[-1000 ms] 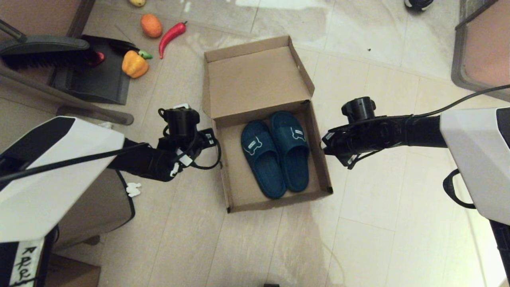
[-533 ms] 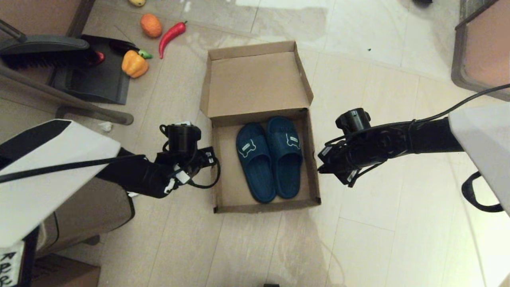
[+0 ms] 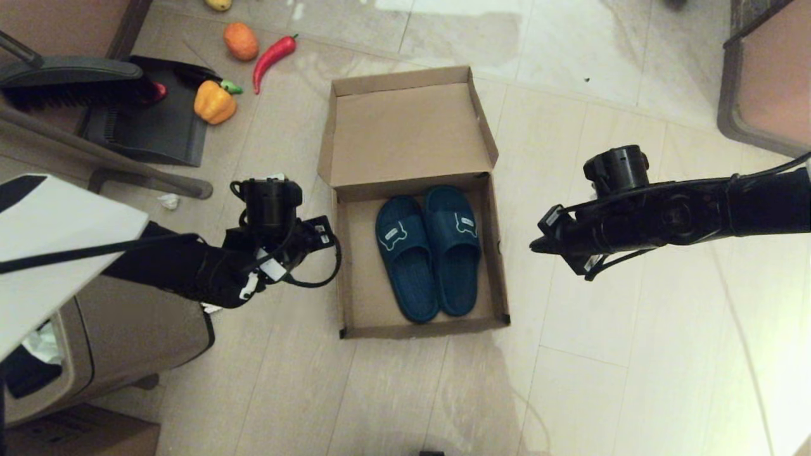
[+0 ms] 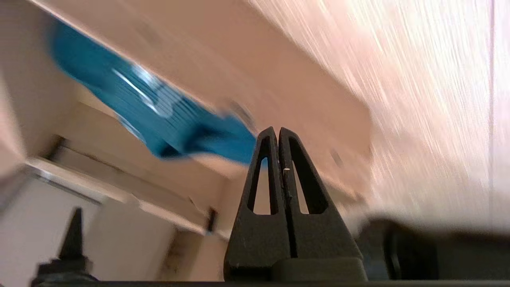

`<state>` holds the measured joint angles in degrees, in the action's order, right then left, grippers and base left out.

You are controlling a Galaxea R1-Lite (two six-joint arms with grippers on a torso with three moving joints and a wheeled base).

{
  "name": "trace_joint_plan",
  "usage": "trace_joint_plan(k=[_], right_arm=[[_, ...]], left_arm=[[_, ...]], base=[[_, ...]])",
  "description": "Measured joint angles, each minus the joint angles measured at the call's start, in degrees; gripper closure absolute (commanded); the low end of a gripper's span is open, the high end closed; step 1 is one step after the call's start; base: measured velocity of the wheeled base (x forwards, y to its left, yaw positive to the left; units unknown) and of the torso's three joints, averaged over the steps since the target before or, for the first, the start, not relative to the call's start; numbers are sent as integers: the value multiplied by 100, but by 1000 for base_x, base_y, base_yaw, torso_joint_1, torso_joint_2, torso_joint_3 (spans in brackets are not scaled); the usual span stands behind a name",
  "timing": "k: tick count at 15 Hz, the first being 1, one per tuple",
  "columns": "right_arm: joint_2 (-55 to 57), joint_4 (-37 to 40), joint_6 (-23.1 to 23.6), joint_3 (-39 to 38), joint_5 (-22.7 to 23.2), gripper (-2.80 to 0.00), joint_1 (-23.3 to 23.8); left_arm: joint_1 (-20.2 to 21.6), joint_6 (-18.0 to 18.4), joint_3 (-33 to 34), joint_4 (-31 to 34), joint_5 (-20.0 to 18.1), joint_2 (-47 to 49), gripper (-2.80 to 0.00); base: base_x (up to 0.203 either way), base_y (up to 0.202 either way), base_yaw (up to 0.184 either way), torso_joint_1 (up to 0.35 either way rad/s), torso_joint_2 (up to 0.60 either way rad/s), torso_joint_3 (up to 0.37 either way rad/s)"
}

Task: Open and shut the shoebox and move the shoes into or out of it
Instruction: Close the shoe box

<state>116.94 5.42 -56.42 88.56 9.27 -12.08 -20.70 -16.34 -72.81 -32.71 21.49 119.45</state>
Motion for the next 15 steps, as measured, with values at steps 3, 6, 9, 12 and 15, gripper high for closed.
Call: trace_joint_plan(k=[3, 6, 9, 12, 15], right_arm=[[402, 24, 215, 761, 15, 0, 155], [947, 25, 248, 1802, 56, 0, 219], [1381, -67, 140, 2378, 747, 0, 262], [1538, -89, 3, 2445, 1067, 0, 261], [1521, 97, -10, 2252, 1099, 0, 132]], left_arm=[[41, -17, -413, -6, -26, 201, 0], [85, -154, -979, -102, -104, 563, 0], [102, -201, -1639, -54, -154, 1008, 0], [72, -207, -1982, 153, -154, 1312, 0], [55, -202, -1939, 193, -146, 1384, 0]], base=[[0, 0, 0, 0, 0, 0], [0, 0, 0, 0, 0, 0], [0, 0, 0, 0, 0, 0], [0, 0, 0, 0, 0, 0], [0, 0, 0, 0, 0, 0]])
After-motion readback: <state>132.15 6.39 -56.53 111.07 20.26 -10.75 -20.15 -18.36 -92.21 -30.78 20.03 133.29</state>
